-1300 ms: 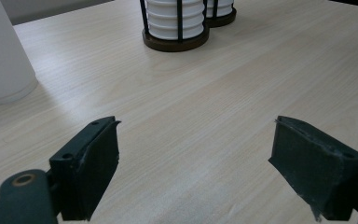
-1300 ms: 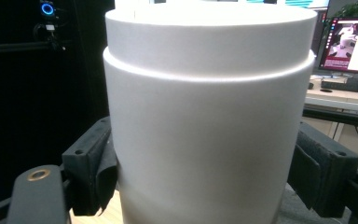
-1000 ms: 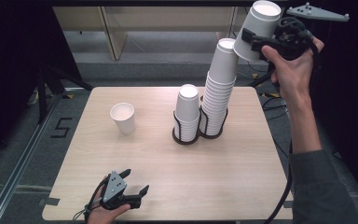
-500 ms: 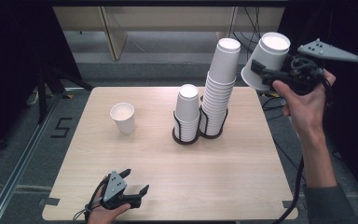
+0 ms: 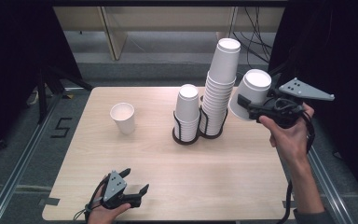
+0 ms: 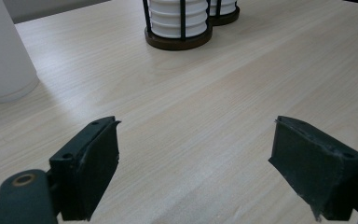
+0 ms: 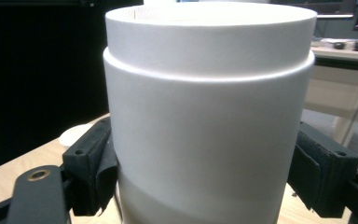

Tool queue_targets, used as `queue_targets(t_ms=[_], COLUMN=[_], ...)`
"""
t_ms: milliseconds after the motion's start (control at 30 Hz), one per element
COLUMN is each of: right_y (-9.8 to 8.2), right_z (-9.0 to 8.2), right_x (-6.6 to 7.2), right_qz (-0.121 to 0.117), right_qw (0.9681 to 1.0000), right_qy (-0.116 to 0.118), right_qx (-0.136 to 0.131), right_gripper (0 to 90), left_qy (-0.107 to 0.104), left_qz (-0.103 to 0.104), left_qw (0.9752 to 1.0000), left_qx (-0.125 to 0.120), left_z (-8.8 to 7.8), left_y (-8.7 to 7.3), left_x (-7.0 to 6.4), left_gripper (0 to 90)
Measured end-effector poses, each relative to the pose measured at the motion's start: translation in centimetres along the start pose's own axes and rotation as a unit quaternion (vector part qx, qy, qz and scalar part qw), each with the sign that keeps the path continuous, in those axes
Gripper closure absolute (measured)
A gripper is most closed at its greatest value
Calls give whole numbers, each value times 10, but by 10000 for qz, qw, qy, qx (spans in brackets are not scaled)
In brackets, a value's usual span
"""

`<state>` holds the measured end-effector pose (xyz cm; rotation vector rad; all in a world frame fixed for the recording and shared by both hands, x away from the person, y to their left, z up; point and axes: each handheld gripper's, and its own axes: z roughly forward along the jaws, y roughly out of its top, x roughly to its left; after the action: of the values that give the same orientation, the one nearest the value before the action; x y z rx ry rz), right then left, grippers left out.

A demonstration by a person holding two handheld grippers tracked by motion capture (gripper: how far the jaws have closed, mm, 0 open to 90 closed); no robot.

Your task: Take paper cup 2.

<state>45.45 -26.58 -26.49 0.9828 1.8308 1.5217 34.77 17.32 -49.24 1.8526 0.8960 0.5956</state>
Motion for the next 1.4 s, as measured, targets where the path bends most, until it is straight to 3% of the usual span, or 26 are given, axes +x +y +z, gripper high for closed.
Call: queue_targets(t_ms=[267,467,533,567,633,767,967,1000,1067,1100,1300,1333,1367,1400], right_y=[-34,-61,-66,-67,-70,-75,-87,-88,-91,-94,-103,-104,-106,-107], right_z=[13,27,28,30,31,33,42,43,48,49,60,61,63,64], right_x=[17,30,35,34,37,43,56,58,61,65,78,79,82,84], right_qz=[-27,24,207,44,170,37,46,100,-67,34,19,-104,9,-8], right_qw=[9996,9983,9981,9978,9975,9974,9958,9952,9947,9944,9918,9922,9901,9903], right_qy=[236,554,566,637,663,705,870,920,980,989,1195,1173,1314,1292], right_qx=[123,162,157,162,150,150,273,321,293,368,451,404,486,513], right_gripper=[201,200,200,200,200,200,200,200,200,200,200,200,200,200], left_qy=[-6,30,97,85,110,126,129,115,97,90,-14,-55,-55,-92], left_qz=[-26,-30,-53,-57,-67,-52,-70,-77,-62,-71,-165,-167,-176,-178], left_qw=[10000,9999,9998,9998,9997,9996,9994,9994,9994,9993,9987,9986,9987,9986], left_qx=[-80,-111,-140,-166,-208,-240,-313,-313,-334,-346,-474,-499,-467,-483], left_z=[2,3,4,5,6,5,6,6,7,7,11,12,12,12], left_y=[0,1,2,3,3,5,6,7,7,7,9,10,10,10], left_x=[1,2,4,5,5,5,6,6,5,5,2,1,0,-1], left_gripper=[145,145,145,145,145,145,145,145,145,144,145,145,145,145])
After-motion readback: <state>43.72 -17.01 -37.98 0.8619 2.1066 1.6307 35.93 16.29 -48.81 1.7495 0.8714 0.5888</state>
